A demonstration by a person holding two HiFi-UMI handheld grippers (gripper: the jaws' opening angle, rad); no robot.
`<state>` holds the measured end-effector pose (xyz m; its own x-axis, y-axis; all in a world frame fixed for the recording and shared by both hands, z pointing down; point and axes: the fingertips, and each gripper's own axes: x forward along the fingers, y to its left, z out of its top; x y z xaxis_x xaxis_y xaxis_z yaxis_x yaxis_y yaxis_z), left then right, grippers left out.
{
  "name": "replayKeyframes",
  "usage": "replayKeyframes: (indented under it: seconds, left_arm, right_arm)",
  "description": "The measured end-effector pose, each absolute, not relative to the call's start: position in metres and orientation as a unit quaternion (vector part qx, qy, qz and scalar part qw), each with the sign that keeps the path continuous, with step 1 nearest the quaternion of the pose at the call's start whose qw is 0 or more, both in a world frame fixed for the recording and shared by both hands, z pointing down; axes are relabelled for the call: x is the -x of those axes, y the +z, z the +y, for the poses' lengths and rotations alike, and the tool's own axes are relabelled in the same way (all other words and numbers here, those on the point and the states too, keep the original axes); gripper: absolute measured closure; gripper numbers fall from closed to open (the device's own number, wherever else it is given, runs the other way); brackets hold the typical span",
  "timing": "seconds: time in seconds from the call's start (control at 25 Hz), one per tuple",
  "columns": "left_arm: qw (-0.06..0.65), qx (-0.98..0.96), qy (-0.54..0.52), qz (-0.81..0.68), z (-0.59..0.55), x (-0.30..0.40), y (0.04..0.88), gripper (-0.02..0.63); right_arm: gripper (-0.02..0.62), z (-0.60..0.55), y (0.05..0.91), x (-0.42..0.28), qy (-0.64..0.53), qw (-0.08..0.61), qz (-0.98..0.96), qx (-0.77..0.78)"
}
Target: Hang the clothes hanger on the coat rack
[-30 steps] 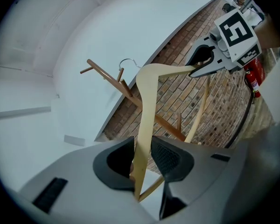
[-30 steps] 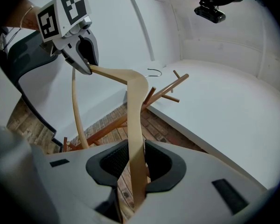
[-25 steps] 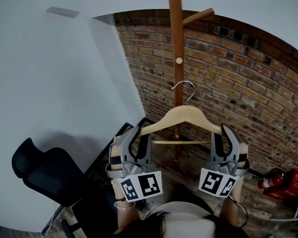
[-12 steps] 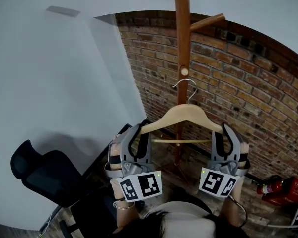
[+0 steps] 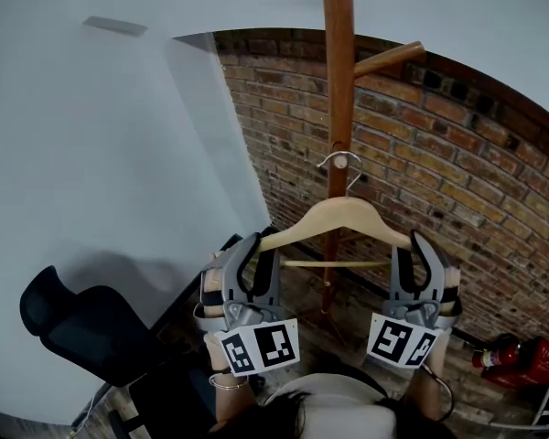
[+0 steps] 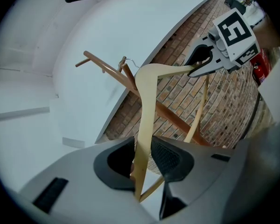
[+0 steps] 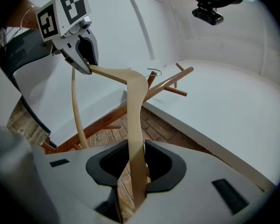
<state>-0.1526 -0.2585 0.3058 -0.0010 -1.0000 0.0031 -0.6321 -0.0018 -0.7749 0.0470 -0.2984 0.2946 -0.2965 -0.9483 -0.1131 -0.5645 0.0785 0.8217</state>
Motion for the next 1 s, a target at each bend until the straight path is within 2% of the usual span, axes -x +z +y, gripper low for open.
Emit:
replayKeyframes:
  seconds: [1.0]
  left_arm:
    - [0.277, 0.636, -0.336, 0.637, -0.305, 0.165, 0.334, 0.492]
  right_arm:
    - [0.477, -0.352, 0.326, -0.033, -0.384, 0.248, -0.715, -0.529]
